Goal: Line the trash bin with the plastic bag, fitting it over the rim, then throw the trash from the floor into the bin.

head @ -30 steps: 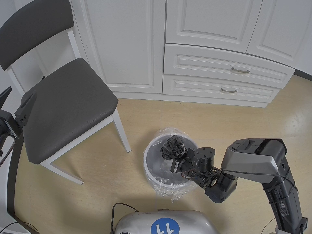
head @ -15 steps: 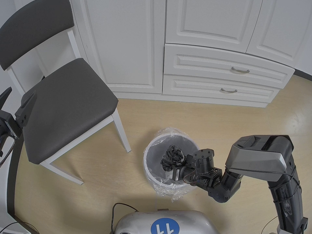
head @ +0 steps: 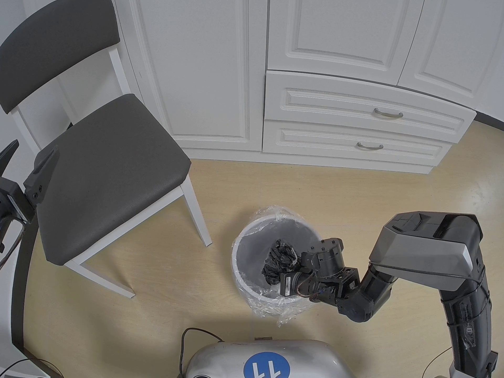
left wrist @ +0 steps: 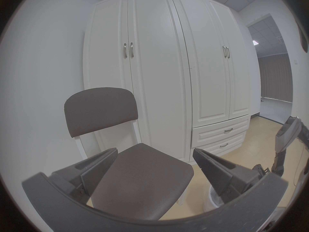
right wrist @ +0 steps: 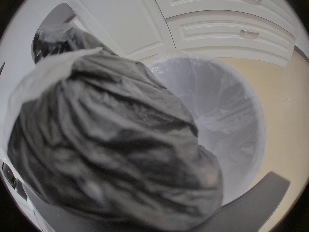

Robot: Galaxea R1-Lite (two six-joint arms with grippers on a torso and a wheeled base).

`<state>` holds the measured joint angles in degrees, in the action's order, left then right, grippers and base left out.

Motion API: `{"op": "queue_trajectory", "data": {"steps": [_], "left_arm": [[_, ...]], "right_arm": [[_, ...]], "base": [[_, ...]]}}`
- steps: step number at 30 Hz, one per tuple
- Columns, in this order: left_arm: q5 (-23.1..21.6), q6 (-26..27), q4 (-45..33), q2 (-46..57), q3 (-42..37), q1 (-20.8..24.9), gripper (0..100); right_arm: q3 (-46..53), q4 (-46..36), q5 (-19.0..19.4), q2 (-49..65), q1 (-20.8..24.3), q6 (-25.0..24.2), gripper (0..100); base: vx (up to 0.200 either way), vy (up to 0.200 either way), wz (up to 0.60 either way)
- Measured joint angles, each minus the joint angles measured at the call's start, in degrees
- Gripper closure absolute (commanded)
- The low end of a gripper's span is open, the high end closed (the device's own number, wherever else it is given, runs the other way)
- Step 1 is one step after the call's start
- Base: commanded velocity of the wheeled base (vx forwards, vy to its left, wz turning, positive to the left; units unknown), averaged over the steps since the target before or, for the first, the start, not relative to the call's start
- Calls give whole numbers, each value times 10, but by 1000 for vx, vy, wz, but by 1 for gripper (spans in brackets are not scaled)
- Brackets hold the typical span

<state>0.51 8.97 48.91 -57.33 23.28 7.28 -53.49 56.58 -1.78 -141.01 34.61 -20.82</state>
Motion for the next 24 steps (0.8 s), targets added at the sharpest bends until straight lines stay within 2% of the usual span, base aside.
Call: {"op": "queue_trajectory", "data": {"steps": [10, 17, 24], "left_arm": [[-1, 0, 0, -1, -1, 0, 0], [-1, 0, -1, -1, -1, 0, 0], [-1, 0, 0, -1, -1, 0, 0]], "right_arm": [[-34, 16, -10, 0, 6, -54, 100], [-66, 53, -44, -35, 7, -55, 100], [-79, 50, -48, -50, 0, -50, 100]], "base": [[0, 0, 0], [0, 0, 0], [0, 0, 0]]}}
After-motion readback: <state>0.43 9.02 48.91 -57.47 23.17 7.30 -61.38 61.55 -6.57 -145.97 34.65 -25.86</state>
